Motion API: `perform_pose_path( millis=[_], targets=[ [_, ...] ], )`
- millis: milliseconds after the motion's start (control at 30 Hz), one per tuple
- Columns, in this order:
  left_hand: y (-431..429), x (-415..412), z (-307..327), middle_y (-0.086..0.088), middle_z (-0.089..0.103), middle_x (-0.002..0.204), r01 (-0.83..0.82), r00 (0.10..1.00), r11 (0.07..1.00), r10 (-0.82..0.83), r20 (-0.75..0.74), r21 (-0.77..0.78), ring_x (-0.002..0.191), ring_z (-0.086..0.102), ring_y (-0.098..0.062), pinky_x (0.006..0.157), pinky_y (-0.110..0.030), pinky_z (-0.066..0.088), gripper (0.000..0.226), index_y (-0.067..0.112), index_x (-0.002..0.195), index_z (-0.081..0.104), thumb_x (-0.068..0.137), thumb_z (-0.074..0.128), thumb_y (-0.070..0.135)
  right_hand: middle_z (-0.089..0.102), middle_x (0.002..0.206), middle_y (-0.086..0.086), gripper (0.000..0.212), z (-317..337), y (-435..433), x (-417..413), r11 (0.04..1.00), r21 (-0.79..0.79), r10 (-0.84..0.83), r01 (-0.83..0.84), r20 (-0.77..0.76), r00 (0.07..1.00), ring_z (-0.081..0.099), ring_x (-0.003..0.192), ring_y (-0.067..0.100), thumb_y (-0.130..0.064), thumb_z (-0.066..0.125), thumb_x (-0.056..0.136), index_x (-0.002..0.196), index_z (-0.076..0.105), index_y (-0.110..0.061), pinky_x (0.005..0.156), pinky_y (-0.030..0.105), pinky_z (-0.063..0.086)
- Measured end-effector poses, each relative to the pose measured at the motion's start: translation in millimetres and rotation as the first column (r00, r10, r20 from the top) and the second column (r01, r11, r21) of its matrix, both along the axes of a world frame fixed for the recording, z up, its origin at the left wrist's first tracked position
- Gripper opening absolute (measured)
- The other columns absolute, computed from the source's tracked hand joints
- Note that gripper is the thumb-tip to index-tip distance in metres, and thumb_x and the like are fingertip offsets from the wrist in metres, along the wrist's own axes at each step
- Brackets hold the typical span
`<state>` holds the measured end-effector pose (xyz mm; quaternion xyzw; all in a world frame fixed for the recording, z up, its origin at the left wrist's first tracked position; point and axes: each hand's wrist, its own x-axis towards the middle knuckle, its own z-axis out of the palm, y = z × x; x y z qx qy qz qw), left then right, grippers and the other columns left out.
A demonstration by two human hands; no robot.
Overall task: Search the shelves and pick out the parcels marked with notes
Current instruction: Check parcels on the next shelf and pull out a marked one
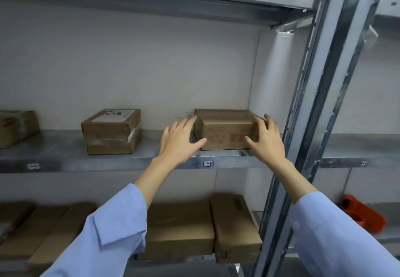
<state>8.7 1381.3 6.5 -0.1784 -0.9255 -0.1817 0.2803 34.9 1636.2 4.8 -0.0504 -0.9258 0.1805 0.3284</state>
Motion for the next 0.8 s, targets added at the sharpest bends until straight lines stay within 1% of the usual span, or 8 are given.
perform_pose_path(
  millis=[100, 200, 300, 400, 533, 633, 700, 800],
  targets=[
    [9.4, -9.6, 0.4, 0.005, 0.032, 0.157, 0.045, 0.999, 0.999, -0.044, -0.018, 0.028, 0.140, 0.032, -0.019, 0.109, -0.037, 0.026, 0.075, 0.030, 0.151, 0.028, 0.088, 0.057, 0.057, 0.022, 0.157, 0.012, 0.067, 0.5, 4.1, -5.4, 0.998, -0.060, -0.002, 0.000, -0.033, 0.999, 0.025, 0.143, 0.033, -0.032, 0.064, 0.090, 0.147, 0.032, -0.021, 0.108, 0.053, 0.039],
    [15.3, -17.5, 0.1, 0.004, 0.041, 0.151, 0.074, 0.997, 0.996, -0.072, -0.028, 0.054, 0.136, 0.036, -0.020, 0.106, -0.037, 0.028, 0.069, 0.031, 0.147, 0.035, 0.087, 0.060, 0.054, 0.026, 0.154, 0.013, 0.062, 0.0, 8.5, -9.5, 0.986, -0.155, 0.063, -0.065, -0.018, 0.998, 0.039, 0.135, 0.034, -0.031, 0.064, 0.090, 0.145, 0.035, -0.023, 0.105, 0.051, 0.044],
    [16.1, -21.1, -2.3, 0.003, 0.050, 0.141, 0.079, 0.997, 0.994, -0.077, -0.032, 0.075, 0.131, 0.042, -0.021, 0.102, -0.037, 0.031, 0.064, 0.030, 0.141, 0.041, 0.085, 0.062, 0.053, 0.035, 0.149, 0.011, 0.055, -0.9, 11.9, -10.7, 0.987, -0.144, 0.069, -0.075, -0.042, 0.997, 0.043, 0.131, 0.032, -0.031, 0.065, 0.088, 0.138, 0.044, -0.024, 0.102, 0.049, 0.045],
    [8.3, -24.1, -2.5, 0.002, 0.054, 0.138, 0.081, 0.996, 0.993, -0.078, -0.042, 0.081, 0.128, 0.046, -0.022, 0.100, -0.037, 0.033, 0.063, 0.029, 0.139, 0.043, 0.084, 0.064, 0.052, 0.043, 0.142, 0.008, 0.050, 2.1, 9.2, -9.8, 0.987, -0.129, 0.081, -0.091, -0.078, 0.994, 0.048, 0.125, 0.028, -0.030, 0.067, 0.088, 0.135, 0.050, -0.022, 0.099, 0.044, 0.047],
    [-11.2, -29.7, -1.3, 0.001, 0.058, 0.133, 0.067, 0.997, 0.993, -0.063, -0.046, 0.098, 0.122, 0.050, -0.025, 0.099, -0.039, 0.038, 0.062, 0.027, 0.135, 0.046, 0.082, 0.067, 0.051, 0.051, 0.133, 0.004, 0.045, 5.0, 2.2, -11.4, 0.978, -0.127, 0.155, -0.167, -0.096, 0.983, 0.052, 0.120, 0.023, -0.026, 0.071, 0.086, 0.128, 0.056, -0.021, 0.097, 0.038, 0.046],
    [-20.6, -31.5, 1.9, 0.003, 0.056, 0.135, 0.069, 0.998, 0.990, -0.070, -0.003, 0.124, 0.123, 0.051, -0.025, 0.096, -0.039, 0.042, 0.063, 0.028, 0.136, 0.045, 0.082, 0.068, 0.050, 0.051, 0.133, 0.002, 0.048, 8.2, -1.1, -15.5, 0.969, -0.136, 0.194, -0.207, -0.101, 0.976, 0.051, 0.121, 0.020, -0.025, 0.072, 0.085, 0.130, 0.055, -0.019, 0.097, 0.031, 0.045],
    [-22.5, -33.3, 3.7, 0.005, 0.054, 0.139, 0.092, 0.992, 0.982, -0.104, 0.067, 0.164, 0.125, 0.050, -0.023, 0.095, -0.039, 0.045, 0.066, 0.031, 0.139, 0.042, 0.081, 0.069, 0.050, 0.049, 0.136, 0.003, 0.056, 12.2, -0.4, -16.9, 0.959, -0.190, 0.202, -0.211, -0.067, 0.977, 0.050, 0.122, 0.018, -0.025, 0.072, 0.086, 0.136, 0.051, -0.017, 0.097, 0.026, 0.041],
    [-21.5, -36.0, 2.9, 0.006, 0.054, 0.140, 0.128, 0.975, 0.961, -0.168, 0.148, 0.246, 0.125, 0.052, -0.021, 0.098, -0.040, 0.046, 0.071, 0.035, 0.141, 0.040, 0.079, 0.071, 0.050, 0.052, 0.136, 0.004, 0.063, 16.1, 7.4, -18.7, 0.937, -0.261, 0.253, -0.232, 0.049, 0.966, 0.050, 0.124, 0.021, -0.030, 0.072, 0.087, 0.142, 0.043, -0.018, 0.103, 0.036, 0.044]
  ],
)
